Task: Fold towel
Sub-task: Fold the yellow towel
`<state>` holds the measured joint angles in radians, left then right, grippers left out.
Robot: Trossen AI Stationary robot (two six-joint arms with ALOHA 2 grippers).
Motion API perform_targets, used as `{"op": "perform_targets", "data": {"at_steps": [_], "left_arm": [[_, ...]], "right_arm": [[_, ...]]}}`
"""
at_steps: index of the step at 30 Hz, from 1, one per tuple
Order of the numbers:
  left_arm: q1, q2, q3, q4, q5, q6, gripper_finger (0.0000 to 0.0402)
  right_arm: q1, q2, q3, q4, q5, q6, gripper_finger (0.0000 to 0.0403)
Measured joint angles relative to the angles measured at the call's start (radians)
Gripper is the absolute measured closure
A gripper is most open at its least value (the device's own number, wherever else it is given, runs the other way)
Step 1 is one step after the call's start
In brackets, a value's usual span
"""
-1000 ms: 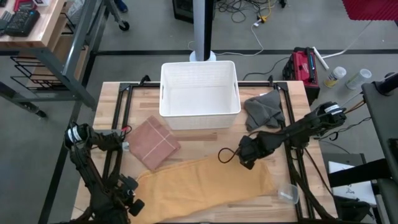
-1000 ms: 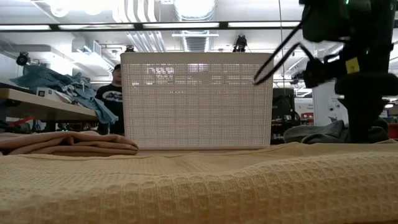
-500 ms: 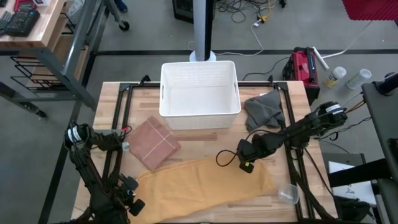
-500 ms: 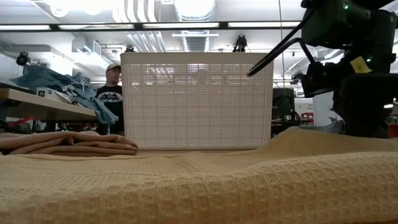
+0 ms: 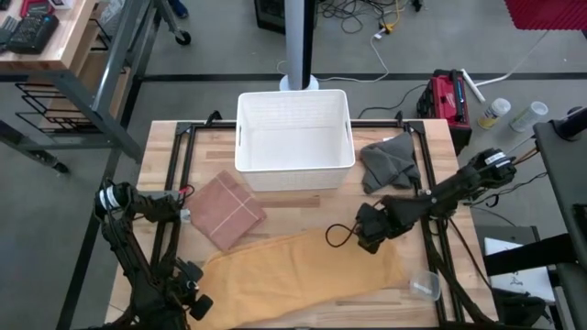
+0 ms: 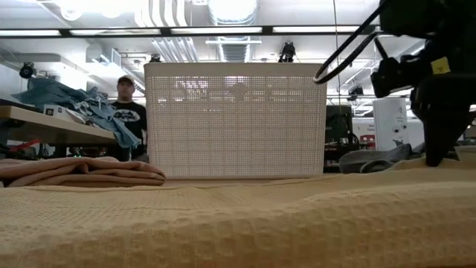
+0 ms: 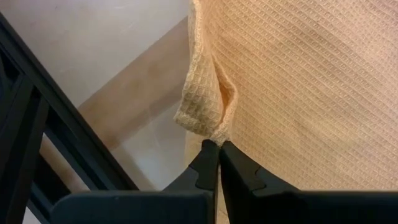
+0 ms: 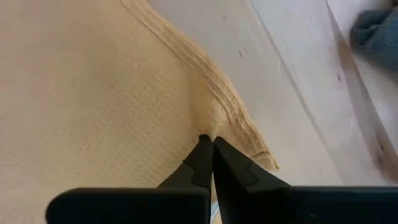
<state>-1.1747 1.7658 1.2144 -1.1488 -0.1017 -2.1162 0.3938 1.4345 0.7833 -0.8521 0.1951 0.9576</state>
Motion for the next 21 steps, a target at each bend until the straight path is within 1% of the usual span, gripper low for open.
{"op": "perform_targets", "data": {"at_steps": [6,10,14,21], "left_arm": [[-0.004,0.0,0.0,0.003,0.0,-0.003,0.0401],[-0.004,0.0,0.0,0.004,0.003,-0.005,0.0401],[-0.004,0.0,0.0,0.005,0.003,-0.006,0.0401],[-0.01,-0.001,0.0,0.014,0.003,-0.005,0.0401]], "right_arm": [[0.047,0.0,0.011,-0.065,0.064,0.073,0.0402],[0.06,0.0,0.011,-0.066,0.068,0.091,0.0393],[0.06,0.0,0.011,-0.072,0.071,0.111,0.0367],[0.081,0.0,0.011,-0.108,0.095,0.186,0.0305]]}}
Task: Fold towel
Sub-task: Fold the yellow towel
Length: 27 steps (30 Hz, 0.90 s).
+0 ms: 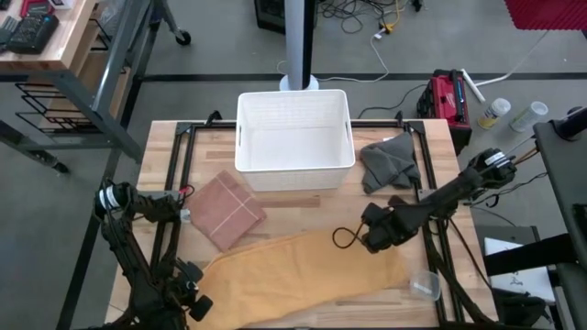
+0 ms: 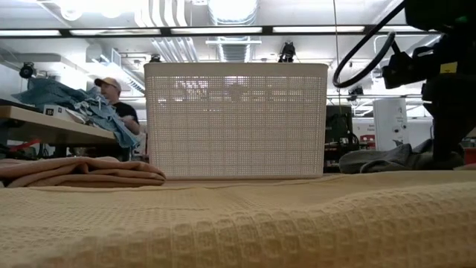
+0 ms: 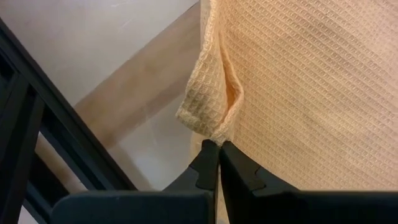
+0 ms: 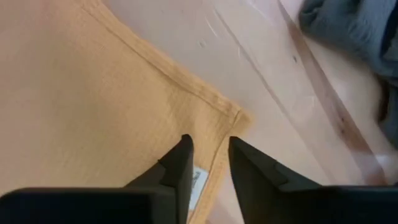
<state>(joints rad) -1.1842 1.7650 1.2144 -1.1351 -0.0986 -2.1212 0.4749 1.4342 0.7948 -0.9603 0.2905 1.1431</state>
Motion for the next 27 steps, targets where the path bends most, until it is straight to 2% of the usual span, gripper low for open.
{"op": "perform_targets", "data": {"at_steps": [5,12,18,27], "left_arm": [[-0.001,0.0,0.0,0.0,0.016,-0.002,0.0401],[-0.002,0.0,0.002,-0.041,-0.021,-0.033,0.0392],[-0.005,0.001,0.001,-0.117,-0.064,-0.052,0.0357],[-0.004,0.001,-0.001,-0.14,-0.072,-0.051,0.0276]], "right_arm": [[0.047,0.0,0.0,0.001,0.004,0.052,0.0273],[0.1,0.0,0.0,0.005,0.085,0.14,0.0248],[0.099,0.0,0.0,0.03,0.132,0.143,0.0236],[0.099,0.001,0.0,0.064,0.157,0.128,0.0236]]}}
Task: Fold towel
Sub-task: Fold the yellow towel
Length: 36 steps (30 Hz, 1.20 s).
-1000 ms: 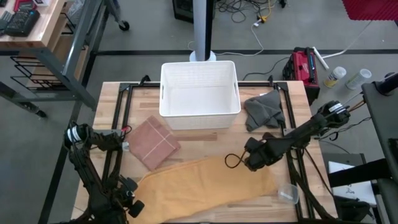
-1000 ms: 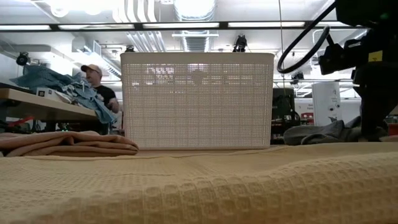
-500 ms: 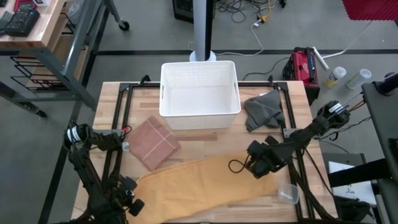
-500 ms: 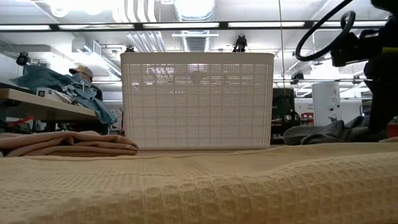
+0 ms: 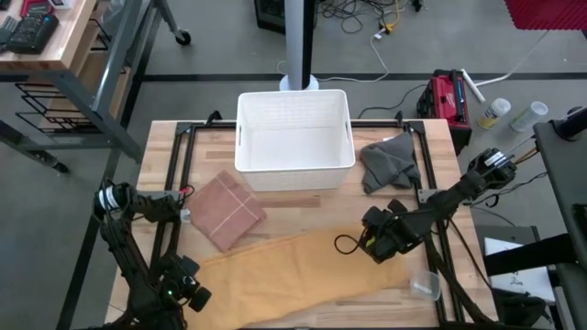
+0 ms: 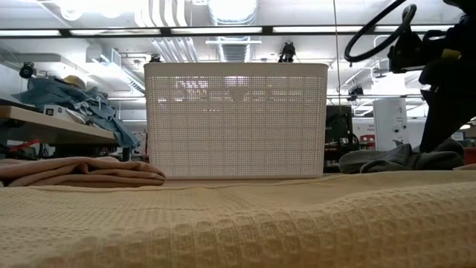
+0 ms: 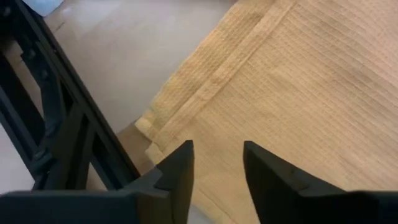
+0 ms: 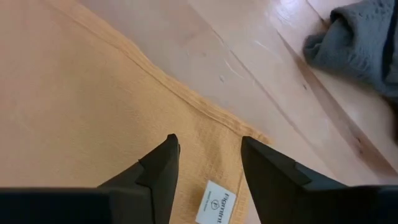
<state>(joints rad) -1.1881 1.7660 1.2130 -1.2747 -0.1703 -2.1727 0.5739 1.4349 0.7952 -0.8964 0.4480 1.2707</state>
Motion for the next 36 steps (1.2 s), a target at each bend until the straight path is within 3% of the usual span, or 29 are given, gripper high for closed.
{"op": "perform_targets", "data": {"at_steps": [6,16,36], "left_arm": [[0.002,0.0,-0.05,0.022,0.034,0.013,0.0245],[0.004,-0.001,-0.187,0.149,0.038,0.032,0.0257],[0.039,-0.025,-0.163,0.185,0.056,0.037,0.0294]], "right_arm": [[0.0,0.0,0.0,0.02,0.0,-0.014,0.0232],[0.0,0.0,0.0,0.025,0.002,-0.015,0.0232],[0.0,0.001,0.0,0.05,0.025,-0.018,0.0234]]}}
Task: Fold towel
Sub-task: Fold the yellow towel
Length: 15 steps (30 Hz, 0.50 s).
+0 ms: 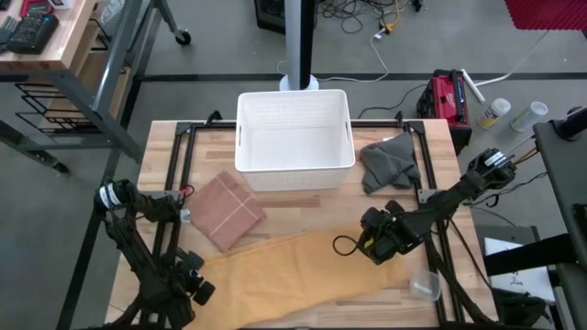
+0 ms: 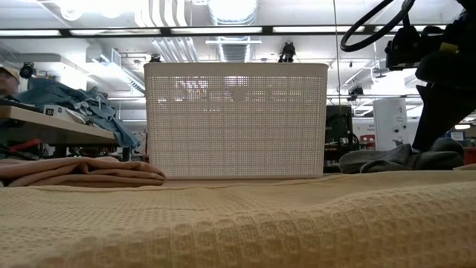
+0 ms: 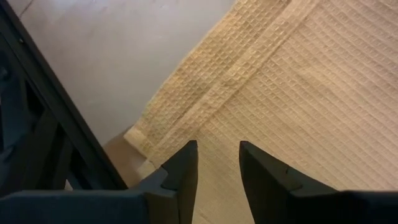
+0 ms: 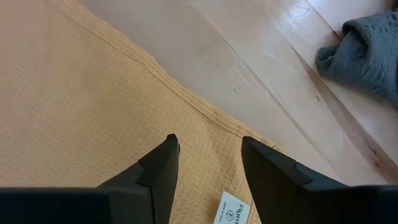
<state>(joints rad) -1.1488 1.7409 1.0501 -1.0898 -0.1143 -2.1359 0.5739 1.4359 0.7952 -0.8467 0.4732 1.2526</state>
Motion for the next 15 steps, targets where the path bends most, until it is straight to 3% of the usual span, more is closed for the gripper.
{"op": "perform_targets", "data": {"at_steps": [15], "left_arm": [[0.002,-0.001,-0.1,0.056,0.055,0.05,0.0282]], "right_arm": [[0.0,0.0,0.0,0.01,0.0,-0.01,0.0233]]}}
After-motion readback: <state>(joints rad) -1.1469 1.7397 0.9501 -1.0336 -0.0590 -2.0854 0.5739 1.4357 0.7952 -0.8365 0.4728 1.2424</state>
